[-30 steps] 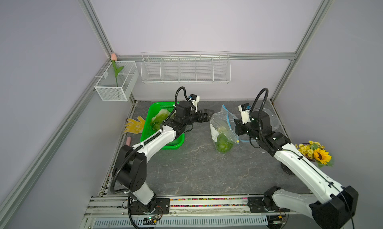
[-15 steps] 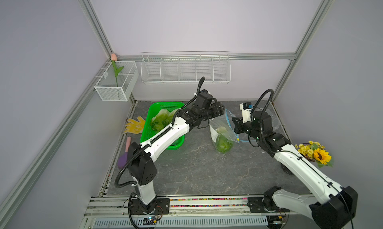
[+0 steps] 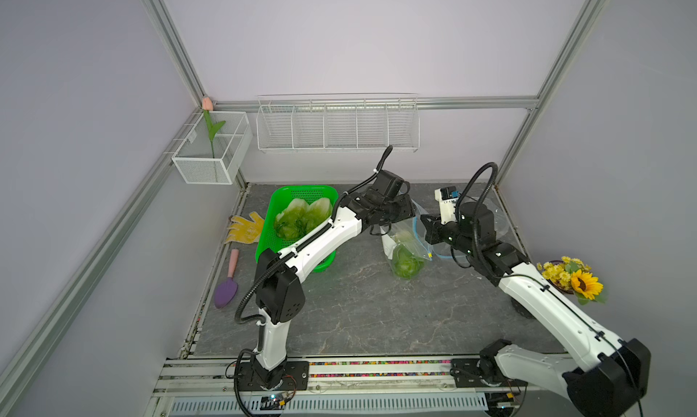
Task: Open the zip-top bag and take out the chinese cabbages
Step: Open the zipper of the food storage bag at the center of the board.
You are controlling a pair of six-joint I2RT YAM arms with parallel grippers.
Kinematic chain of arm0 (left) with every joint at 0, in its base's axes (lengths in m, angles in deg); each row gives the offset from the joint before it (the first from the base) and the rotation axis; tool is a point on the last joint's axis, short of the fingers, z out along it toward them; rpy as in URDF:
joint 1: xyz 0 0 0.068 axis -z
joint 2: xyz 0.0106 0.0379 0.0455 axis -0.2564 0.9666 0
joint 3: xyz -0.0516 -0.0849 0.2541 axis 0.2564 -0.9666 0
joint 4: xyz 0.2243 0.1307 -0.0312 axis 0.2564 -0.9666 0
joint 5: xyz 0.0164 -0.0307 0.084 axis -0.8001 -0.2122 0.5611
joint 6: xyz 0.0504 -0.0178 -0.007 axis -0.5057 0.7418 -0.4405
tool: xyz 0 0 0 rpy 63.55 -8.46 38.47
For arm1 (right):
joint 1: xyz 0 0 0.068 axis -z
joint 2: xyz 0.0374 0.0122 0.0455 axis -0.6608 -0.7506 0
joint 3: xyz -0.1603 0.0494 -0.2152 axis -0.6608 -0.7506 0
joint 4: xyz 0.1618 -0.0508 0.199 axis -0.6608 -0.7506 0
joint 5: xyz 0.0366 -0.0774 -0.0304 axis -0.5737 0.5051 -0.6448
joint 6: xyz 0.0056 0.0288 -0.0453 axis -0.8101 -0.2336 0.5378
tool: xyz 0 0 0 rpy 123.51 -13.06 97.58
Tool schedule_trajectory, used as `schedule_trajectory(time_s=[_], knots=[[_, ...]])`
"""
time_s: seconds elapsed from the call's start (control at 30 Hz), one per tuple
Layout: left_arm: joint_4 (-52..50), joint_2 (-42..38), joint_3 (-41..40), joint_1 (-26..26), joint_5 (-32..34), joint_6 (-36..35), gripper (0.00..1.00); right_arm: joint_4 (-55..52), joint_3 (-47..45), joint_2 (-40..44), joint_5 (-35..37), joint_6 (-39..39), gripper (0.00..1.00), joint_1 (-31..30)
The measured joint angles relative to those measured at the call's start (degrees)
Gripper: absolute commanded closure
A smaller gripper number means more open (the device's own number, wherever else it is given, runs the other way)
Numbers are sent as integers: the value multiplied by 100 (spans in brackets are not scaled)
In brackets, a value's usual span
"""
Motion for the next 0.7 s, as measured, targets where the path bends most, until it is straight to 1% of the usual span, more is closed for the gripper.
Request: schedule_trajectory(time_s=[0.1,0.17,0.2,0.23,0.3,0.37,0.4,0.47,0.5,0.53,0.7], knots=[[-131,9,46,4,-39,-31,34,-42,0,0,83,33,93,0],[-271,31,131,17,-57,-50,31,-63,0,0,138,55,93,0],[-321,50,179,24,-76,-61,31,-74,0,-2,153,63,93,2],[-378,79,245,35,-98,-87,34,-79,0,-7,157,81,93,2],[-485,138,374,63,-96,-164,51,-81,0,-20,177,87,93,0],[-632,199,516,101,-79,-236,70,-103,0,-26,245,101,93,0],[-721,221,581,111,-48,-271,76,-120,2,-26,293,107,93,0],[-885,247,688,125,11,-374,93,-164,9,-26,457,138,93,0],[-942,247,719,133,42,-431,98,-186,13,-26,560,173,93,0],[-992,247,739,133,76,-439,100,-212,24,-26,691,225,93,0],[-1193,223,739,138,225,-629,100,-417,81,-26,1528,605,93,0]])
